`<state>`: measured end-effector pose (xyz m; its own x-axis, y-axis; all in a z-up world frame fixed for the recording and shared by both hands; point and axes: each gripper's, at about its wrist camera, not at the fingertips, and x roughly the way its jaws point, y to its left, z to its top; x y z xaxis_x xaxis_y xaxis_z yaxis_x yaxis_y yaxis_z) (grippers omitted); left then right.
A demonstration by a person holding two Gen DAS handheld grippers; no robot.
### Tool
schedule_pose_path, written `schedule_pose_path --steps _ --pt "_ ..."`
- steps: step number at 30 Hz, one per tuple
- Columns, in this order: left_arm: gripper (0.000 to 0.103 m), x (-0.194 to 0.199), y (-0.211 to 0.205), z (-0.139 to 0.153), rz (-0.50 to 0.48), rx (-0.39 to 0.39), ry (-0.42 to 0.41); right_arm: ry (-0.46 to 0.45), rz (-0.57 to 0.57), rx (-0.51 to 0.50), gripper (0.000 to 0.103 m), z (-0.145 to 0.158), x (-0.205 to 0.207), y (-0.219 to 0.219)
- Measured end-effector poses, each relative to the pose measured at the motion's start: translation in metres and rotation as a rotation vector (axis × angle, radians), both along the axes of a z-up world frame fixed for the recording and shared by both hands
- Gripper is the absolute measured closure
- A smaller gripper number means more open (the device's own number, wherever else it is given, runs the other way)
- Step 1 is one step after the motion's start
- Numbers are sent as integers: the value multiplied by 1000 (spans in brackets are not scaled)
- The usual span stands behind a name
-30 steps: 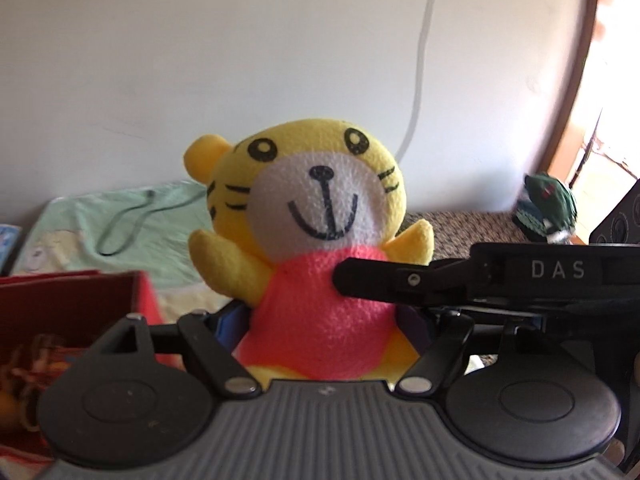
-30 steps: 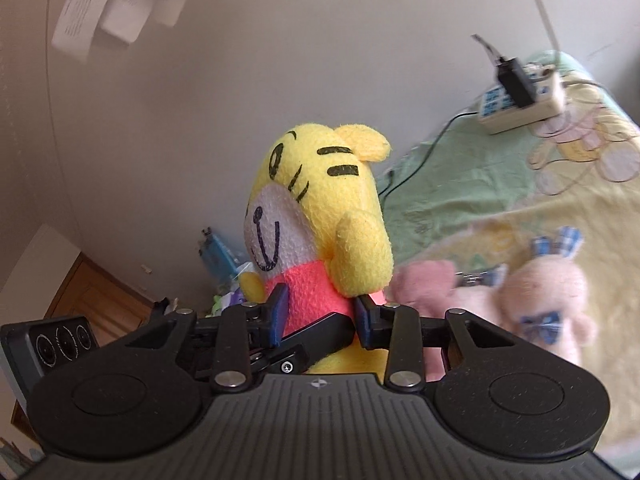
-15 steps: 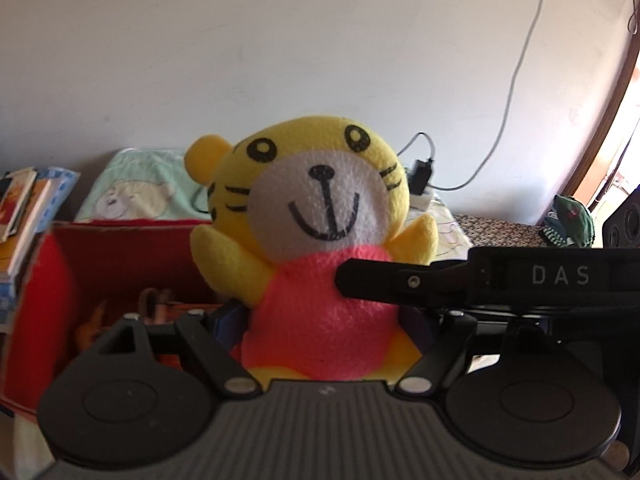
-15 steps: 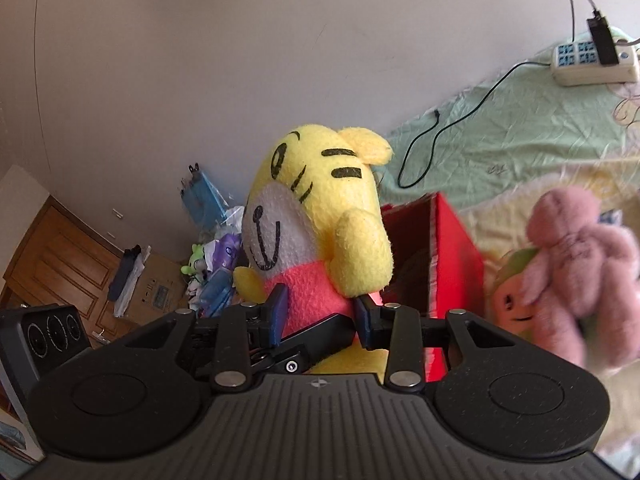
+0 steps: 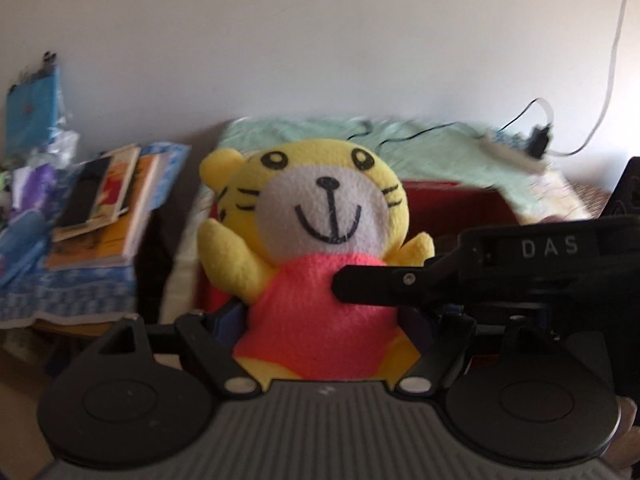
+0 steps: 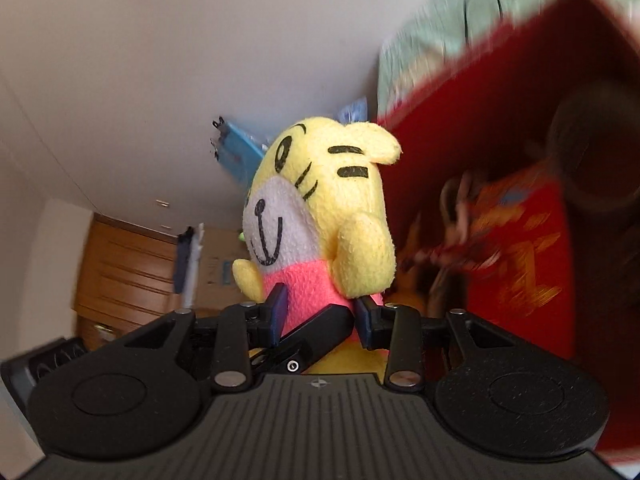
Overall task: Organize objects
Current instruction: 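Carry the yellow tiger plush with both tools toward the red box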
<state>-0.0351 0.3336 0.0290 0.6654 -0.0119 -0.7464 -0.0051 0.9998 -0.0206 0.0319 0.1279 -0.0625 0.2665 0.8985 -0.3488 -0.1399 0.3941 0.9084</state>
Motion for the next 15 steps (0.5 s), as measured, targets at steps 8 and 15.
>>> schedule_pose_path --steps 8,15 --pt "23 10 16 -10 7 94 49 207 7 95 60 -48 16 18" --pt "16 17 1 -21 -20 197 64 145 -1 -77 50 -34 10 12"
